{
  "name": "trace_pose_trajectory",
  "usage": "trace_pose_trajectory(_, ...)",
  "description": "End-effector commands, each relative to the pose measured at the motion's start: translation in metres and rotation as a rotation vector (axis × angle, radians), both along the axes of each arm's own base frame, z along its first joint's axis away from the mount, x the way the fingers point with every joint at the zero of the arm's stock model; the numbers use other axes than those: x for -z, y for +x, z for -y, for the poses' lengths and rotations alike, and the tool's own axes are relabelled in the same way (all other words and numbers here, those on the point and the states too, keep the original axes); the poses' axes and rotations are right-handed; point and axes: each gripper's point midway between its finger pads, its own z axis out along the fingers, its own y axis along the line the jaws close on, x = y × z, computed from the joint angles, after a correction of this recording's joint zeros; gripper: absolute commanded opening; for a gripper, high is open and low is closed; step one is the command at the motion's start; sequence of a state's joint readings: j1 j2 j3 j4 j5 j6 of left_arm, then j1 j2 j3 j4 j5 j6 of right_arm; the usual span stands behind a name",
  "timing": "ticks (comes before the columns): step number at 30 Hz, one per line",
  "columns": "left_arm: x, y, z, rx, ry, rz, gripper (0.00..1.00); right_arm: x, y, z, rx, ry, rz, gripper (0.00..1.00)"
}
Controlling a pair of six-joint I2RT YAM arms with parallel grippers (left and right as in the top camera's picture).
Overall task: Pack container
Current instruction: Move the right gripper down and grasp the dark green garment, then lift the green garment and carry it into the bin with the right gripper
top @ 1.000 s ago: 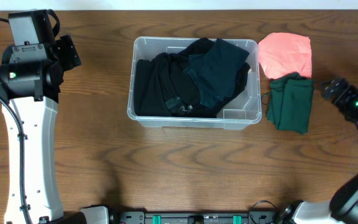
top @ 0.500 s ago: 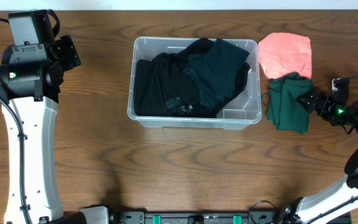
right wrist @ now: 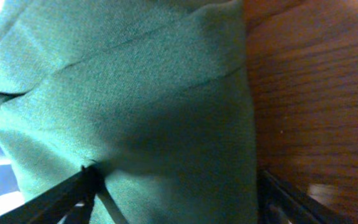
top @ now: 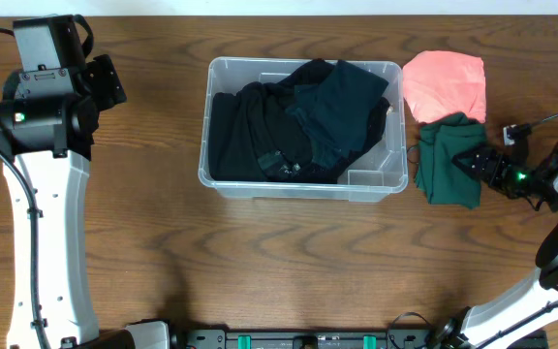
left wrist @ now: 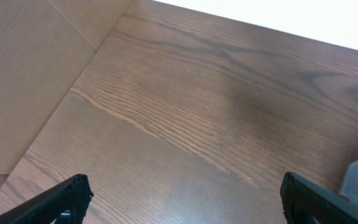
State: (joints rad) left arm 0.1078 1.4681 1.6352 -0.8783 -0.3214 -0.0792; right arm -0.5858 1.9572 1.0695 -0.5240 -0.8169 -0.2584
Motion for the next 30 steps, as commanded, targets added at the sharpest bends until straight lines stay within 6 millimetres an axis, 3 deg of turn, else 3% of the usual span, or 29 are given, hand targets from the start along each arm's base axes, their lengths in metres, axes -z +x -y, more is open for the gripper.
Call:
trace_pose_trajectory(1,-0.002,0.0,-0.003,-0.02,0.002,0.008,0.98,0.037,-0.022,-0.006,-0.004,-0.02,-0.128,0.75)
trace_pose_trajectory(3,-0.002,0.0,-0.003,-0.02,0.002,0.008,0.98,0.037,-0.022,-0.006,0.001,-0.019,-0.129,0.62)
trace_pose_trajectory(5,-0.002,0.0,-0.003,-0.02,0.002,0.008,0.98,0.037,-0.022,-0.006,0.008,-0.014,-0.134,0.4)
trace_pose_trajectory(8,-0.002,0.0,-0.003,-0.02,0.002,0.008,0.98,0.036,-0.02,-0.004,0.033,-0.006,-0.14,0.19)
trace_pose_trajectory(11,-0.002,0.0,-0.003,-0.02,0.002,0.008,0.98,0.026,-0.014,-0.002,0.079,0.033,-0.13,0.12)
trace_pose_trajectory(14,-0.002,0.0,-0.003,-0.02,0.002,0.008,0.98,-0.003,-0.003,-0.004,0.104,0.104,-0.06,0.04)
trace_pose_trajectory(16,-0.002,0.0,-0.003,-0.02,0.002,0.008,0.98,-0.042,0.01,-0.01,0.105,0.189,0.041,0.01)
trace_pose_trajectory(19,-0.002,0.0,-0.003,-0.02,0.002,0.008,0.98,-0.116,0.028,-0.016,0.114,0.32,0.208,0.01)
trace_pose_trajectory(23,-0.002,0.0,-0.003,-0.02,0.002,0.008,0.98,-0.203,0.04,-0.019,0.154,0.359,0.362,0.01)
trace_pose_trajectory(26,-0.002,0.0,-0.003,-0.02,0.002,0.008,0.98,-0.268,0.039,-0.032,0.118,0.332,0.529,0.01)
trace_pose_trajectory(27,-0.002,0.0,-0.003,-0.02,0.002,0.008,0.98,-0.296,0.037,-0.042,0.091,0.328,0.601,0.01)
trace_pose_trajectory(30,-0.002,0.0,-0.003,-0.02,0.002,0.008,0.98,-0.35,0.028,-0.072,0.022,0.34,0.738,0.01)
